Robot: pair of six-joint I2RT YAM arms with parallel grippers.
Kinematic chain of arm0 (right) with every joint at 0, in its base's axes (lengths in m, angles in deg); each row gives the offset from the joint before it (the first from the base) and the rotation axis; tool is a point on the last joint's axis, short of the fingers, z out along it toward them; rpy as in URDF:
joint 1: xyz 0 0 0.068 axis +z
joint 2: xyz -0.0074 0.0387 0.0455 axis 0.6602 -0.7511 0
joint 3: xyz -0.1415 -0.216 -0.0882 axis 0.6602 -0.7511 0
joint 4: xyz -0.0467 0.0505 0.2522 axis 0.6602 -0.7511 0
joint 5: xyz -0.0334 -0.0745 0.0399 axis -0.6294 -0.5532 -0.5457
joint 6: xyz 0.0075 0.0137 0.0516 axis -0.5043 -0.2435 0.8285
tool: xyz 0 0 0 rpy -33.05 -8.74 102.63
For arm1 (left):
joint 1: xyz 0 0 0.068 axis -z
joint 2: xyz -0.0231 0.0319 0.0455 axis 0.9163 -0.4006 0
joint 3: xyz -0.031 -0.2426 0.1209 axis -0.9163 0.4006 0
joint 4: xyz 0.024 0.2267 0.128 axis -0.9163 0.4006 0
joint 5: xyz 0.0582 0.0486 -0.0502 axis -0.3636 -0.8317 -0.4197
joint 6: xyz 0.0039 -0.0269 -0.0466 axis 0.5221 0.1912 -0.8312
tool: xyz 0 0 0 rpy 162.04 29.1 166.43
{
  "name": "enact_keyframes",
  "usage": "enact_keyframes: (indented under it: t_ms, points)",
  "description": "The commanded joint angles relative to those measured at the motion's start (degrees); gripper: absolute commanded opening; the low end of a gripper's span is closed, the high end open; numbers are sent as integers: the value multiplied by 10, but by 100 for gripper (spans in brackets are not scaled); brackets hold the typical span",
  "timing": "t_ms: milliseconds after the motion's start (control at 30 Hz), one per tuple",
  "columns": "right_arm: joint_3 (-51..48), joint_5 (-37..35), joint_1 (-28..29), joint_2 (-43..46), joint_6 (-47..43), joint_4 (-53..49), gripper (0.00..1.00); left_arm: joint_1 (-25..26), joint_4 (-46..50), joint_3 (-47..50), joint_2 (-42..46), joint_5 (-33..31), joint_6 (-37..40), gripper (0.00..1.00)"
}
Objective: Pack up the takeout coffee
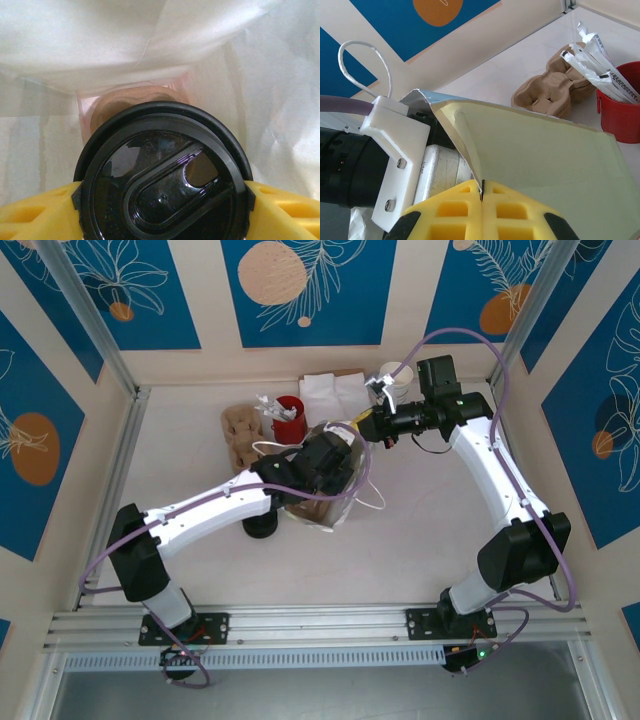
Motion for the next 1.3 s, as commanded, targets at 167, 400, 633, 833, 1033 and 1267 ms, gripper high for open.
enact_keyframes:
  t_ms: [167, 400, 633, 833, 1033, 1267]
  points:
    - [-23, 66, 10, 7, 26, -50, 0, -2, -48, -26, -6, -49, -13, 74]
    - [-9, 66, 1, -14, 71, -52, 0, -1, -66, -7, 3, -38, -8, 73]
    - [5, 65, -1, -31, 81, -49, 0, 5, -91, 20, 18, -36, 3, 73]
    - [5, 67, 0, -34, 81, -58, 0, 8, -100, 37, 27, -49, 5, 73]
    - [4, 68, 5, -26, 71, -57, 0, 9, -93, 53, 34, -49, -18, 73]
    - [5, 71, 15, -19, 54, -66, 0, 10, -86, 60, 28, -64, -28, 73]
